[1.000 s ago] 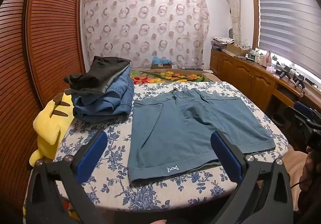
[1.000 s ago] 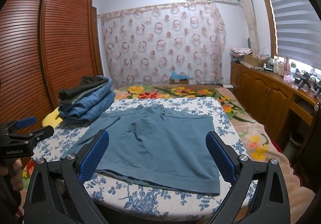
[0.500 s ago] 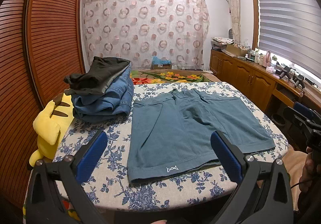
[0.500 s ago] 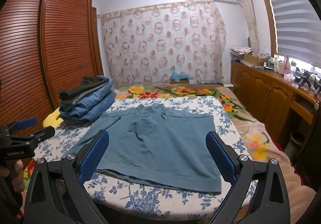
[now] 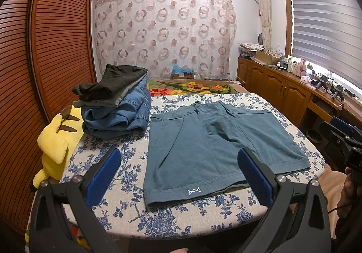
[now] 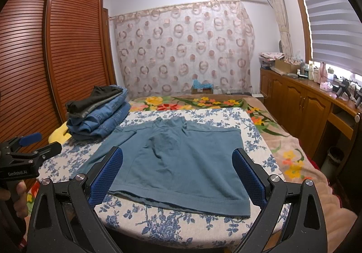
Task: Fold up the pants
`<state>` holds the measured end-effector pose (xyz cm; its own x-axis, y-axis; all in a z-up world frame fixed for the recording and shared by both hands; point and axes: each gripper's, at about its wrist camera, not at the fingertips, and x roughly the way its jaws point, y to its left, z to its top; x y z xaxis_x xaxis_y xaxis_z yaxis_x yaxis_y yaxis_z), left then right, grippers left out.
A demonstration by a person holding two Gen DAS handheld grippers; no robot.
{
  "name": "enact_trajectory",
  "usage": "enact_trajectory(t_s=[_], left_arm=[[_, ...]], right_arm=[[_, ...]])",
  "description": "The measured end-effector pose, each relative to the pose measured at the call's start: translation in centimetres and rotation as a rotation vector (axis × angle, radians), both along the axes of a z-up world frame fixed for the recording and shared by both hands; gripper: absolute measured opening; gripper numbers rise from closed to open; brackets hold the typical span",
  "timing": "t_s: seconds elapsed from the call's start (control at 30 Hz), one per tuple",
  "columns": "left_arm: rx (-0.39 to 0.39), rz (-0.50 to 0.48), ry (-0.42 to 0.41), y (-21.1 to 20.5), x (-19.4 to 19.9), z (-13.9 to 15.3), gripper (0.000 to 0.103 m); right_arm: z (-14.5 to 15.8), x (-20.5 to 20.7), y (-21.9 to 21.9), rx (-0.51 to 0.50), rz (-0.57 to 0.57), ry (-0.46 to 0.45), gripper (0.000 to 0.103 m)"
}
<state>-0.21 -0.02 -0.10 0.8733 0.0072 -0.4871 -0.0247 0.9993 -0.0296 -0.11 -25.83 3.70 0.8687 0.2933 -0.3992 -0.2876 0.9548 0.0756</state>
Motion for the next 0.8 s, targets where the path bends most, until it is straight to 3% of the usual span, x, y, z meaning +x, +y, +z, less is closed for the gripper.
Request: enact_trajectory(t_s=[0.8], left_arm=[[0.001,0.000,-0.005,0.03,-0.05,0.20,0.103]], right_arm=[[0.07,-0.02,0.01,0.004,0.001,0.003,0.099]])
